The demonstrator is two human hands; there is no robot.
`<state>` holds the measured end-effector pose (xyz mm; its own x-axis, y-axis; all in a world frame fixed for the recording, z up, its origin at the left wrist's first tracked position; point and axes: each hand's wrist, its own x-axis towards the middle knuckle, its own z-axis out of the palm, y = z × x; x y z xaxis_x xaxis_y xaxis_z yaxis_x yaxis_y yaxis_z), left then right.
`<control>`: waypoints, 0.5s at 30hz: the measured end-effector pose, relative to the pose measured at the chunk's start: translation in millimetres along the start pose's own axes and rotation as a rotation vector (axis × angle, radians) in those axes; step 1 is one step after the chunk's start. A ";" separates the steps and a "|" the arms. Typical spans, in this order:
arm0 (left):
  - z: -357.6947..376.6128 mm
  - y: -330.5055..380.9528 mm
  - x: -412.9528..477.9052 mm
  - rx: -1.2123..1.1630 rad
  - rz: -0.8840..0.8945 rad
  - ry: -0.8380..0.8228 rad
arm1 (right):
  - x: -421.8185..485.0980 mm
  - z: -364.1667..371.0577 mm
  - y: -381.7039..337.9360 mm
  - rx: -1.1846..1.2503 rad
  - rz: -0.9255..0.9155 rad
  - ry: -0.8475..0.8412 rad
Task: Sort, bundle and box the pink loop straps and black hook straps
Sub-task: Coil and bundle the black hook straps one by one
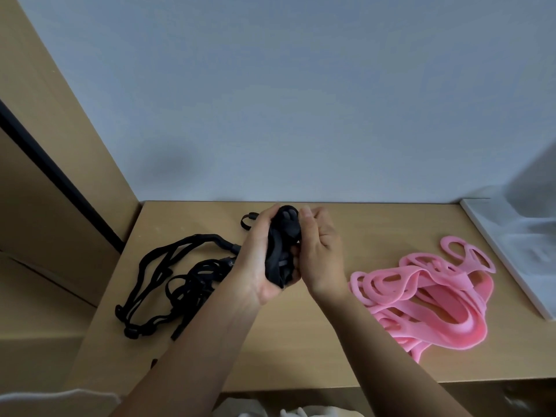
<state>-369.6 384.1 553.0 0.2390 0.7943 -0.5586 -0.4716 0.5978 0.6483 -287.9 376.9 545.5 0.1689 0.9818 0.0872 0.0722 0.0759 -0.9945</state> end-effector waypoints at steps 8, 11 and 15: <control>-2.5 4.0 6.5 0.275 0.392 0.114 | -3.5 -3.9 2.7 0.083 0.207 -0.099; -3.2 3.7 12.6 0.415 0.646 0.230 | -3.5 -8.3 -4.0 0.041 0.245 -0.185; -2.7 4.6 15.2 0.483 0.716 0.298 | -1.2 -8.0 -13.6 0.040 0.275 -0.171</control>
<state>-370.4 398.6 546.1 -0.2351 0.9720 -0.0060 0.0003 0.0062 1.0000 -281.2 373.3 559.3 0.0091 0.9812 -0.1930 0.0080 -0.1930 -0.9812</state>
